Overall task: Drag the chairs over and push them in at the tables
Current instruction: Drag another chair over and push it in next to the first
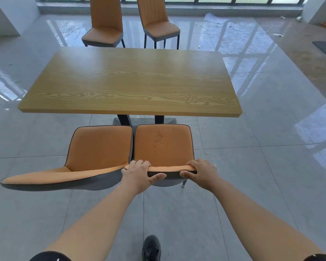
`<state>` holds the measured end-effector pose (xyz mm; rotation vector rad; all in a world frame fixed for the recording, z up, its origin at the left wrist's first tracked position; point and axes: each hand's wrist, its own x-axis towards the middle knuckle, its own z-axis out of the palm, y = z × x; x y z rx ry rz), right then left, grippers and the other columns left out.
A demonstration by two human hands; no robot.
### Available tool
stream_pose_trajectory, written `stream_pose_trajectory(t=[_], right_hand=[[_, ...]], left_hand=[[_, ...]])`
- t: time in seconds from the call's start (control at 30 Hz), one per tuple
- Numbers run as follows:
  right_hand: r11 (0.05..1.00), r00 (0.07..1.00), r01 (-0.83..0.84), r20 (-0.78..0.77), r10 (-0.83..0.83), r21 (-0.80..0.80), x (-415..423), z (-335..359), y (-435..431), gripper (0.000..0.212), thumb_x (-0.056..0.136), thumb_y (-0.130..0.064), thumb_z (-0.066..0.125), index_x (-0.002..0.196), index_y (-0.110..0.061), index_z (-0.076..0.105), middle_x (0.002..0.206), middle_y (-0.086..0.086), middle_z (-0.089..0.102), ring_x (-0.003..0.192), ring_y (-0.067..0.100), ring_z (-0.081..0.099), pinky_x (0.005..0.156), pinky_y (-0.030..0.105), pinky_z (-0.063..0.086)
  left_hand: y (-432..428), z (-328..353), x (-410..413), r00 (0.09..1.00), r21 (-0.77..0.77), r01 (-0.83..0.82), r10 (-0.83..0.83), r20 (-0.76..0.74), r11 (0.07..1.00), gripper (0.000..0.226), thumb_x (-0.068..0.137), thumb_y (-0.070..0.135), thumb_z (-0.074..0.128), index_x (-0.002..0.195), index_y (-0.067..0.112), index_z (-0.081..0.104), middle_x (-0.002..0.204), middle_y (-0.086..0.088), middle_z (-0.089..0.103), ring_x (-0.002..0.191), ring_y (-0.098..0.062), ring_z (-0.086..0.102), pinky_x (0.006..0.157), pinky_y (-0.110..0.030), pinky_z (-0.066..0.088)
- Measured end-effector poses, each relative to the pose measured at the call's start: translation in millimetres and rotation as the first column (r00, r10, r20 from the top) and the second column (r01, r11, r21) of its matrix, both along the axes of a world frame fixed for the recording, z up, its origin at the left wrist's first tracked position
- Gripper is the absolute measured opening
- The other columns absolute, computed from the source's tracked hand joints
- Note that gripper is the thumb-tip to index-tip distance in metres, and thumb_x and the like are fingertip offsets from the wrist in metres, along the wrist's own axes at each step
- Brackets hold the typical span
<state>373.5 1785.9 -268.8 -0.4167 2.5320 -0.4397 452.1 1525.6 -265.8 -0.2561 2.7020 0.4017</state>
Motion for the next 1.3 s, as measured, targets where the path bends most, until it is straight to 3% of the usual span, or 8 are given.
stream_pose_trajectory(t=[0.17,0.53,0.73,0.87,1.07,1.2,1.3], right_hand=[[1.0,1.0,-0.009,0.002,0.009,-0.023,-14,4,1,0.069,0.076,-0.087,0.04,0.123,-0.04,0.059,0.108,-0.013,0.047,0.108,0.015,0.041,0.084,0.038,0.03],[0.996,0.998,0.03,-0.061,-0.035,-0.081,-37,1,-5,0.09,0.06,-0.102,0.025,0.116,-0.042,0.061,0.116,-0.015,0.053,0.106,0.01,0.037,0.083,0.039,0.026],[0.999,0.999,0.024,-0.021,-0.025,-0.047,-23,0,1,0.093,0.06,-0.101,0.024,0.122,-0.041,0.06,0.125,-0.013,0.054,0.118,0.017,0.043,0.102,0.052,0.033],[0.999,0.999,0.008,-0.048,-0.01,-0.044,-8,-7,6,0.092,0.062,-0.101,0.024,0.123,-0.041,0.059,0.127,-0.012,0.054,0.12,0.018,0.044,0.096,0.045,0.033],[0.999,0.999,0.024,0.021,-0.024,0.03,-10,0,3,0.104,0.054,-0.104,0.018,0.128,-0.042,0.055,0.133,-0.008,0.052,0.124,0.022,0.044,0.105,0.054,0.031],[0.991,0.995,0.093,-0.042,-0.09,0.094,9,3,0,0.081,0.073,-0.093,0.036,0.126,-0.035,0.055,0.129,0.0,0.054,0.12,0.025,0.046,0.096,0.044,0.038],[0.978,0.98,0.187,-0.081,-0.18,0.097,22,10,-7,0.072,0.083,-0.08,0.047,0.131,-0.026,0.051,0.132,0.004,0.051,0.125,0.027,0.042,0.101,0.043,0.041]], left_hand=[[1,-5,-9,0.998,-0.018,-0.008,0.007,-0.065,1.0,0.1,0.06,0.107,0.008,0.11,0.034,0.055,0.106,0.011,0.051,0.105,-0.017,0.044,0.093,-0.056,0.043],[-9,-6,-36,0.995,0.001,-0.021,0.021,-0.098,1.0,0.092,0.062,0.106,0.014,0.107,0.037,0.055,0.103,0.012,0.054,0.097,-0.014,0.045,0.083,-0.045,0.04],[-4,-11,-22,0.998,0.006,-0.016,0.016,-0.064,1.0,0.098,0.061,0.107,0.014,0.112,0.036,0.056,0.108,0.012,0.053,0.101,-0.014,0.042,0.089,-0.051,0.039],[1,-14,-8,0.998,0.01,-0.012,0.013,-0.059,1.0,0.104,0.058,0.108,0.01,0.115,0.034,0.057,0.111,0.01,0.053,0.107,-0.016,0.043,0.086,-0.048,0.035],[-1,-7,-17,0.997,0.058,-0.019,0.014,0.076,0.998,0.108,0.05,0.111,0.016,0.118,0.037,0.055,0.112,0.011,0.052,0.107,-0.017,0.044,0.092,-0.053,0.039],[3,-6,-7,0.995,0.047,-0.048,0.043,0.092,0.998,0.11,0.051,0.11,0.014,0.123,0.036,0.053,0.118,0.007,0.053,0.116,-0.021,0.044,0.098,-0.059,0.036],[17,4,-5,0.987,-0.07,-0.02,0.031,0.159,0.997,0.092,0.071,0.098,0.02,0.127,0.03,0.05,0.125,-0.001,0.053,0.125,-0.029,0.045,0.107,-0.072,0.026]])
